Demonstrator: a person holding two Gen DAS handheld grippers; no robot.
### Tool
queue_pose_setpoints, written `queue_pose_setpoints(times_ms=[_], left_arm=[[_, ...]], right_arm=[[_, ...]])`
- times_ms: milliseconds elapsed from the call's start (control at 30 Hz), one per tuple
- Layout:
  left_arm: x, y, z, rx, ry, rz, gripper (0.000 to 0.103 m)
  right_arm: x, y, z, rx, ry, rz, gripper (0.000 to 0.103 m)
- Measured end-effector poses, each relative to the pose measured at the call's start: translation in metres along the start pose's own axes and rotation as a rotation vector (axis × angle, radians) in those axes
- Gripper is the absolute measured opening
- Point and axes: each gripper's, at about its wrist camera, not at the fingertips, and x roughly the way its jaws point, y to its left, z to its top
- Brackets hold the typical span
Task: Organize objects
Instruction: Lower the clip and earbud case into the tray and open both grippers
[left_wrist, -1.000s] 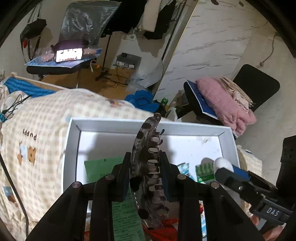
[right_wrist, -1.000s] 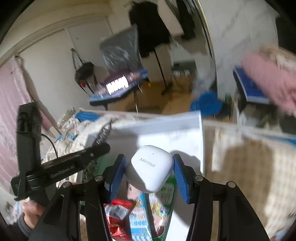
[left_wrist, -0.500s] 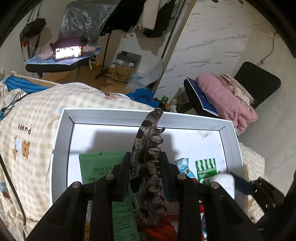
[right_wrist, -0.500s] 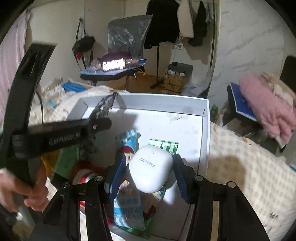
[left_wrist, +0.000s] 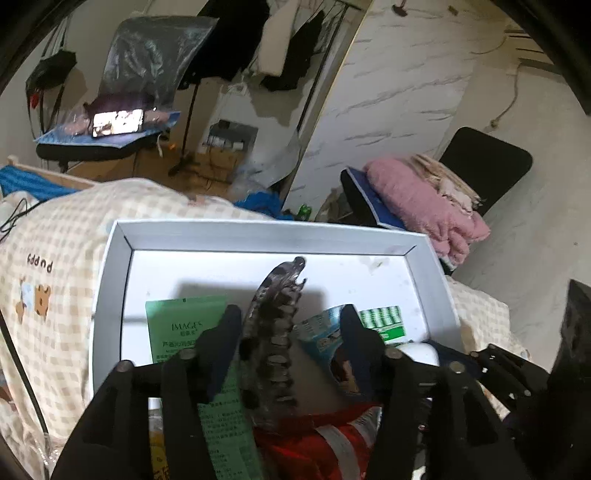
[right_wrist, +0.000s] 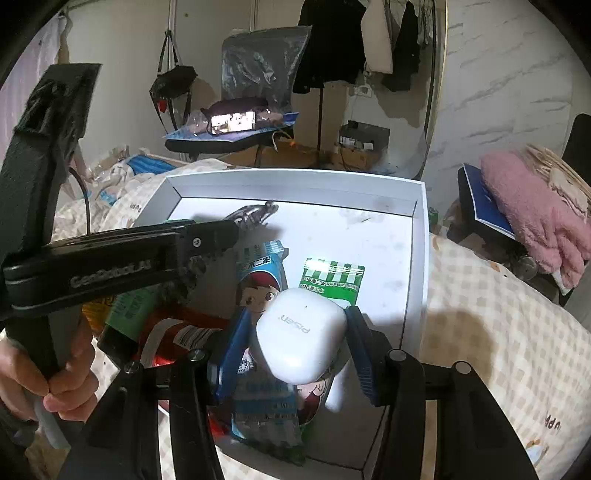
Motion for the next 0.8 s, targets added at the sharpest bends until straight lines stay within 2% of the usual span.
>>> queue_pose_setpoints(times_ms=[67, 100, 133, 233, 433, 467, 500, 533, 600, 667, 733, 800], left_arm=[[-0.010, 0.000, 0.003, -0.003, -0.033, -0.006, 0.071], [-0.013, 0.000, 0.006, -0.009, -0.047, -0.005, 0.073], [-0.018, 0.001, 0.008, -0.017, -0.058, -0.004, 0.076], [-0.039, 0.005, 0.014, -0.052, -0.110, 0.013, 0.077], [-0.101, 0.002, 0.032, -0.072, -0.211, 0.002, 0.081], [-0.115, 0.000, 0.037, -0.071, -0.218, -0.015, 0.083], [-0.123, -0.002, 0.041, -0.070, -0.214, -0.034, 0.083], [-0.132, -0.004, 0.043, -0.070, -0.207, -0.063, 0.085], [-0.154, -0.009, 0.046, -0.073, -0.197, -0.130, 0.091], [-0.179, -0.015, 0.046, -0.075, -0.226, -0.168, 0.103], [-0.200, -0.018, 0.044, -0.072, -0.261, -0.171, 0.103], [-0.221, -0.018, 0.041, -0.079, -0.292, -0.158, 0.103]], right_arm=[[-0.002, 0.000, 0.000, 0.007, -0.009, 0.004, 0.066], [-0.005, 0.000, 0.001, 0.015, -0.018, 0.008, 0.077], [-0.009, -0.001, 0.002, 0.029, -0.040, 0.028, 0.077], [-0.018, 0.000, 0.006, 0.048, -0.084, 0.042, 0.077], [-0.057, 0.007, 0.026, 0.086, -0.147, 0.110, 0.078], [-0.067, 0.010, 0.030, 0.083, -0.162, 0.113, 0.080], [-0.081, 0.013, 0.035, 0.081, -0.186, 0.116, 0.095], [-0.095, 0.016, 0.040, 0.082, -0.216, 0.118, 0.103], [-0.125, 0.021, 0.045, 0.104, -0.287, 0.126, 0.103], [-0.152, 0.026, 0.053, 0.148, -0.317, 0.154, 0.103], [-0.168, 0.030, 0.057, 0.191, -0.327, 0.162, 0.103], [-0.182, 0.034, 0.053, 0.250, -0.331, 0.134, 0.103]])
